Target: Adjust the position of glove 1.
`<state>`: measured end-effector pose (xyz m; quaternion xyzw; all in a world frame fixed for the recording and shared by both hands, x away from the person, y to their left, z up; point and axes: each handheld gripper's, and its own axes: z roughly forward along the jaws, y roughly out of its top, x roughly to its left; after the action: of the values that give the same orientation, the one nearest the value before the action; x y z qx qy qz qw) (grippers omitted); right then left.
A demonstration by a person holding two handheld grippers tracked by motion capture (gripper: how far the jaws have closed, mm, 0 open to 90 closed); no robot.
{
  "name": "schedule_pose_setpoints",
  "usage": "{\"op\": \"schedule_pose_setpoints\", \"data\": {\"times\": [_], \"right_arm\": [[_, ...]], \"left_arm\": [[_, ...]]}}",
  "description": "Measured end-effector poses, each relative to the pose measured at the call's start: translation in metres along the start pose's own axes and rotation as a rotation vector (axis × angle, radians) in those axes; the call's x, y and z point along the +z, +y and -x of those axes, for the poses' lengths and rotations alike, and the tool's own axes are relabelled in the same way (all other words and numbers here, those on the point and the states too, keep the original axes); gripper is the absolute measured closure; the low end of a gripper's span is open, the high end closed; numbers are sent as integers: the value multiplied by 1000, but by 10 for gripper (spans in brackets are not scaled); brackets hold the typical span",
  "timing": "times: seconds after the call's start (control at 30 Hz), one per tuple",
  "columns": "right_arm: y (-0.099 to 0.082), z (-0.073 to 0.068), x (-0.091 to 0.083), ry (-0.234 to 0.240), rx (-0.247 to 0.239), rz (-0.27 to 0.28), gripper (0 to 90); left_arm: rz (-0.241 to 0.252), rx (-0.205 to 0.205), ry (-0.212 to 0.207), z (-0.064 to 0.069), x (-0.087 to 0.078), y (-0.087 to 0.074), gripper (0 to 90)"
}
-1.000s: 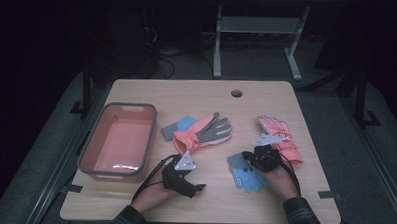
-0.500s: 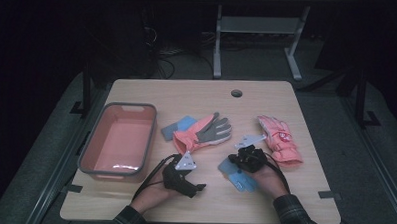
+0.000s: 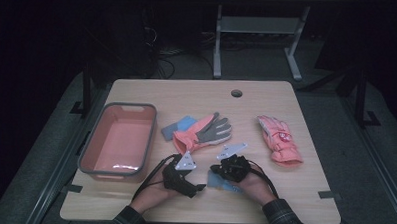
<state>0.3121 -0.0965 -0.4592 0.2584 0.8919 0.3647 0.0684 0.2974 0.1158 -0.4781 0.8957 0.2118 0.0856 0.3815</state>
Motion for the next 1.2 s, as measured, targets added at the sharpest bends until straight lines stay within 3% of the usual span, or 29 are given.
{"op": "schedule_pose_setpoints", "data": {"times": [0.07,0.27,0.43,0.6,0.7,0.87,0.97,1.07,1.13,1.2], "right_arm": [[1,-4,1,15,-7,5,899],[-4,-4,-20,-18,-2,30,899],[-29,1,-54,-76,49,30,899],[-54,4,-73,-105,115,23,899],[-63,2,-79,-113,128,28,899],[-64,-4,-76,-60,127,34,899],[-62,-10,-67,-33,97,6,899],[-61,-13,-61,-27,88,-4,899],[-60,-14,-55,-30,68,-42,899],[-61,-13,-54,-24,77,-47,899]], "left_arm": [[1,0,-1,0,0,0,123],[8,4,2,0,0,0,123],[9,-1,-1,0,0,0,123],[5,4,0,0,0,0,123],[5,-1,-1,0,0,0,123],[7,-5,-2,1,0,0,123],[6,-4,-2,0,0,0,123],[5,-3,-2,0,0,0,123],[4,-2,-2,0,0,0,123],[4,-3,-1,0,0,0,123]]}}
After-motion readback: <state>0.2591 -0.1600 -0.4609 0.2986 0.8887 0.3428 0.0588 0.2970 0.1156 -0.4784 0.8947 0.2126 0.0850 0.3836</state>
